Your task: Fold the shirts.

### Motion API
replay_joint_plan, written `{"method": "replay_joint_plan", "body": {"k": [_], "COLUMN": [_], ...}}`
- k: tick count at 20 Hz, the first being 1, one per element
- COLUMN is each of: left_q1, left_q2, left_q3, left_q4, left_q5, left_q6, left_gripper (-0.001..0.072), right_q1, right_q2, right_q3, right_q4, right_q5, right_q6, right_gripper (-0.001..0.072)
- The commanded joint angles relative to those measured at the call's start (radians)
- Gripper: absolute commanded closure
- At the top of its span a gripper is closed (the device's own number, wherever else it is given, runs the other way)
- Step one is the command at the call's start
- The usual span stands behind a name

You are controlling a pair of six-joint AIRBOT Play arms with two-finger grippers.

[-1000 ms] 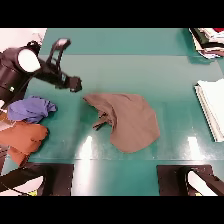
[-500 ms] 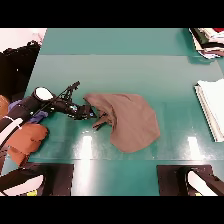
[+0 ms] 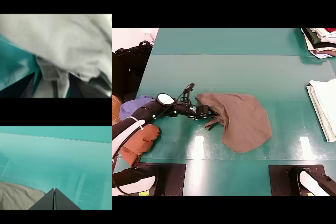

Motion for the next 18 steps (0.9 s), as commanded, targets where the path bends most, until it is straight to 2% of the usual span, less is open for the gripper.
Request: {"method": "replay_joint_plan", "body": {"k": [1, 5, 6, 7, 10, 14, 15, 16, 17, 18], "left_q1": [-0.037, -0.037, -0.037, -0.037, -0.022, 0.038, 0.05, 0.053, 0.052, 0.053], "left_q2": [-0.056, -0.062, -0.062, -0.062, -0.056, 0.0, 0.013, 0.02, 0.025, 0.024], "left_q3": [0.029, 0.084, 0.094, 0.103, 0.14, 0.217, 0.234, 0.245, 0.248, 0.248], "left_q4": [-0.045, -0.038, -0.033, -0.02, 0.038, 0.262, 0.303, 0.323, 0.336, 0.335], "left_q5": [0.062, 0.082, 0.08, 0.08, 0.056, -0.008, -0.031, -0.051, -0.06, -0.07], "left_q6": [0.008, 0.007, 0.007, 0.011, -0.013, -0.093, -0.097, -0.097, -0.095, -0.096], "left_gripper": [0.0207, 0.021, 0.0347, 0.0664, 0.0678, 0.0679, 0.0679, 0.0678, 0.0679, 0.0678], "right_q1": [0.001, 0.001, 0.001, 0.001, 0.001, 0.001, 0.001, 0.001, 0.001, 0.005], "right_q2": [0.0, 0.0, 0.0, 0.0, 0.005, 0.073, 0.09, 0.101, 0.104, 0.096], "right_q3": [0.001, 0.001, 0.001, 0.0, -0.034, -0.346, -0.465, -0.592, -0.708, -0.827], "right_q4": [0.0, -0.004, -0.01, -0.01, -0.01, -0.012, -0.009, -0.005, 0.002, 0.01], "right_q5": [0.003, 0.047, 0.066, 0.088, 0.145, 0.169, 0.157, 0.135, 0.11, 0.071], "right_q6": [0.0, 0.0, 0.0, 0.0, 0.001, 0.043, 0.044, 0.044, 0.044, 0.044], "right_gripper": [0.0697, 0.0698, 0.0697, 0.0697, 0.0697, 0.0696, 0.0626, 0.0369, 0.0192, 0.0181]}}
